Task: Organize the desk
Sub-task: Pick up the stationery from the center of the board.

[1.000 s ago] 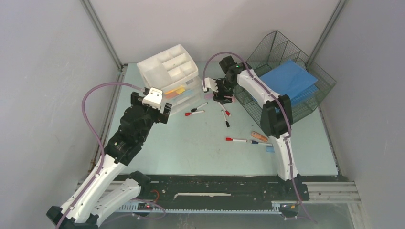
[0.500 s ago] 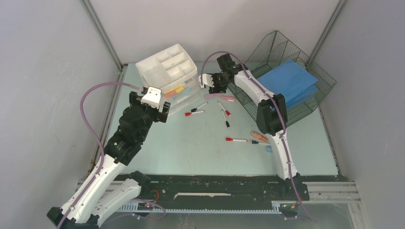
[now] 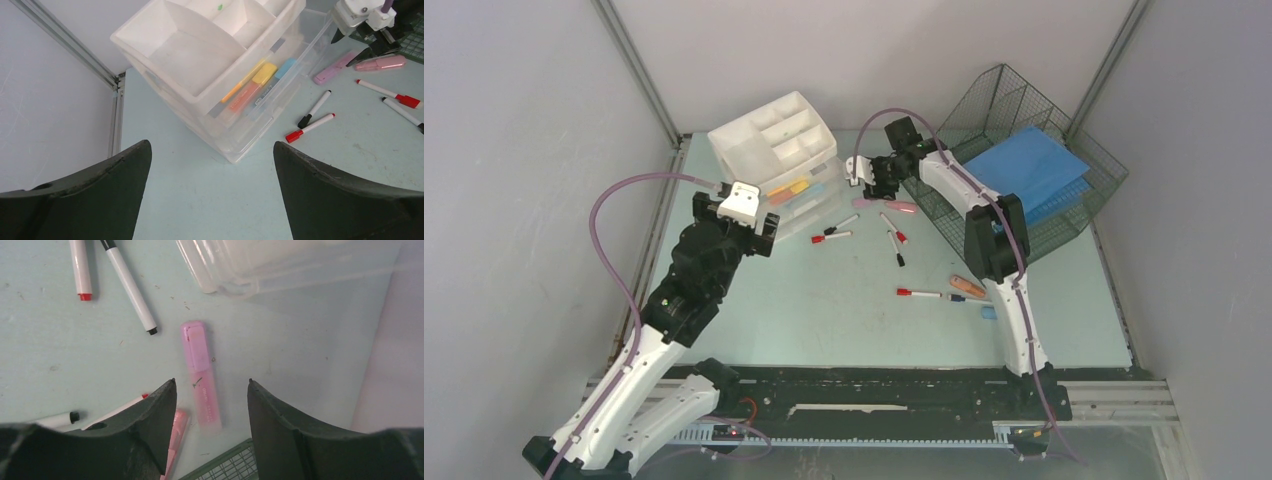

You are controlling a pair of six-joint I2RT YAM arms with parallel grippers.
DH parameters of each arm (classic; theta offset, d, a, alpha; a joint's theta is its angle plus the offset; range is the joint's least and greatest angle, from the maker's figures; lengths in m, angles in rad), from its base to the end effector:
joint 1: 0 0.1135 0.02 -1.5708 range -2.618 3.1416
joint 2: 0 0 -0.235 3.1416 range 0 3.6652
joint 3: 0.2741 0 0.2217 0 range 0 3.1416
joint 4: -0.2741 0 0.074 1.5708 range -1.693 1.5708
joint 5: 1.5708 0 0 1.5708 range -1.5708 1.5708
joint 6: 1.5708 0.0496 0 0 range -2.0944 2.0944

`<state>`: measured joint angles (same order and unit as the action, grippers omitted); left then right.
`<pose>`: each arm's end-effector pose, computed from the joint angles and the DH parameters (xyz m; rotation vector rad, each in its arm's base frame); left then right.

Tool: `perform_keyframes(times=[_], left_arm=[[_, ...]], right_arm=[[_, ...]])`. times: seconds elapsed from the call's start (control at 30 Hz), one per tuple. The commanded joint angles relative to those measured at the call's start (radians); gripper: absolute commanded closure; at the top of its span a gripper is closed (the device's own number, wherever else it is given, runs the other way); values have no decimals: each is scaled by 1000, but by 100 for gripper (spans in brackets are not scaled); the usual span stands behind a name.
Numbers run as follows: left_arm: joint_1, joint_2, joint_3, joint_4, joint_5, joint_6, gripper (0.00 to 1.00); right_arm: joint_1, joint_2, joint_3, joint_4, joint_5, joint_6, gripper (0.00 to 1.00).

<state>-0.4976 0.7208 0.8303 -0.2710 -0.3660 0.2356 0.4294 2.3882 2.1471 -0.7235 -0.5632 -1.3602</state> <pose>0.1559 -0.0645 0.3322 0.3601 1.6850 0.1233 0.4245 0.2235 0.1863 -1.9632 1.3025 0.2773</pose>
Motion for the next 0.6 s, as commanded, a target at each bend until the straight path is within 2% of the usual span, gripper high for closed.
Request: perform_keyframes(times=[0.0,0.27,0.57], left_arm=[[10,-14,-8,32,-10,-1,0],[11,-11,-10,35,-9,2,0],[13,-3,-15,38,-18,8,0]], right_arm=[[-25,-52,-4,-21,-81,-17,37],[-31,-39,-11,-12,-37,-84,33],[-31,28,7,11,29,-152,34]])
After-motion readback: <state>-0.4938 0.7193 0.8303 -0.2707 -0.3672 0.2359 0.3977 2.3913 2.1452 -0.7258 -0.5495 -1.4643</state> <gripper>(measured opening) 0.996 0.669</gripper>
